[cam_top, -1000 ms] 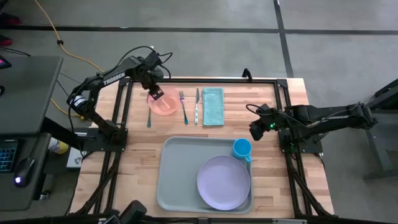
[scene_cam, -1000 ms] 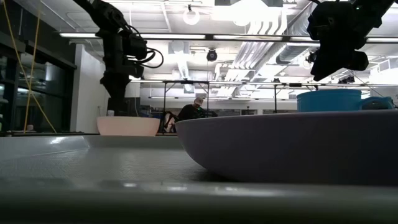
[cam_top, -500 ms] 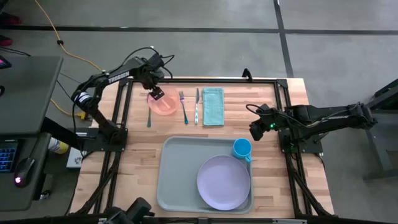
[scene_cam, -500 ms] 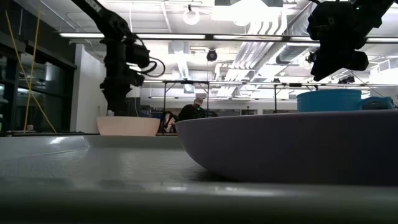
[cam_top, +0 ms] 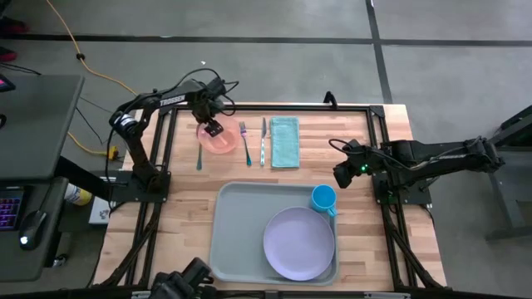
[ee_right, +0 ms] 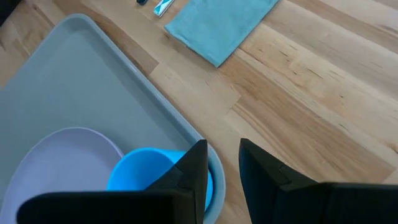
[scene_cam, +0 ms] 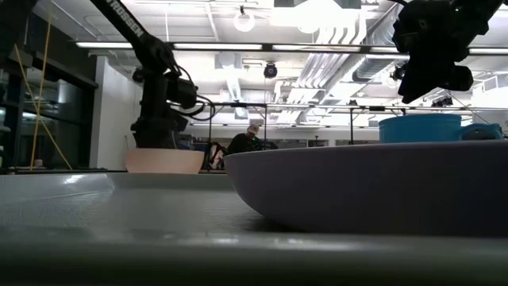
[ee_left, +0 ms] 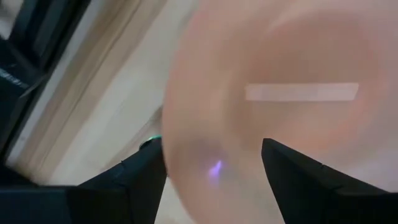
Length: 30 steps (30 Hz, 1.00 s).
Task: Set up tray
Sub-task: Put the orange bowl on top of the purple plate on the gray tray
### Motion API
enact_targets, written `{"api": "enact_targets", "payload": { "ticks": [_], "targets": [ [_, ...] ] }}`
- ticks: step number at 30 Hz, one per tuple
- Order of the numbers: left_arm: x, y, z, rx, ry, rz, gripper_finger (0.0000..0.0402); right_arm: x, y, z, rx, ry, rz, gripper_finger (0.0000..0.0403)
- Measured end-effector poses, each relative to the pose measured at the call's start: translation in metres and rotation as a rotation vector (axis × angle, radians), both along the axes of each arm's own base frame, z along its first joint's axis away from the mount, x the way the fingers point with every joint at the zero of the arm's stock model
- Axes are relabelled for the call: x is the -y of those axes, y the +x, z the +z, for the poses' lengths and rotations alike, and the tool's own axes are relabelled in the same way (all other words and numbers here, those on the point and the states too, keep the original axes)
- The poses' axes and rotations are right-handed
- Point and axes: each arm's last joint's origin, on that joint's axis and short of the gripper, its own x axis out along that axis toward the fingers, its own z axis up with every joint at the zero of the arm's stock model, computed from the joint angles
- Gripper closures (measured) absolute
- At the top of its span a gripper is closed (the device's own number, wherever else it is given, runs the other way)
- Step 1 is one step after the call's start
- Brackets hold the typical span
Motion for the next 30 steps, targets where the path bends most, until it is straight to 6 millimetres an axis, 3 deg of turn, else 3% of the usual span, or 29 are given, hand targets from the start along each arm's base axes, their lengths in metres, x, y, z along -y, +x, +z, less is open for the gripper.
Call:
{"api": "enact_targets", "payload": {
  "ticks": [8, 12, 21, 28, 30],
  "targets": [
    [-0.0023, 0.0024, -0.0033, 0.019, 0.001, -0.001, 0.0117, 0.0002, 0.0, 0.0, 0.001, 0.0, -0.009, 0.0334],
    [-0.0035, 0.0043, -0.0033, 0.056, 0.0, -0.002, 0.014, 0.0003, 0.0, 0.0, 0.002, -0.003, -0.012, 0.0334],
    [-0.0055, 0.0058, -0.0051, 0.061, 0.013, -0.002, 0.0251, 0.0004, 0.0, 0.0001, 0.002, -0.005, -0.014, 0.0334],
    [-0.0058, 0.0056, -0.0038, 0.058, 0.021, -0.017, 0.0373, 0.001, -0.0001, 0.0001, 0.002, -0.023, -0.027, 0.0334],
    [-0.0055, 0.0059, -0.0034, 0.066, 0.015, -0.031, 0.0385, 0.0011, -0.0001, 0.0002, 0.001, -0.028, -0.025, 0.0334]
  ]
}}
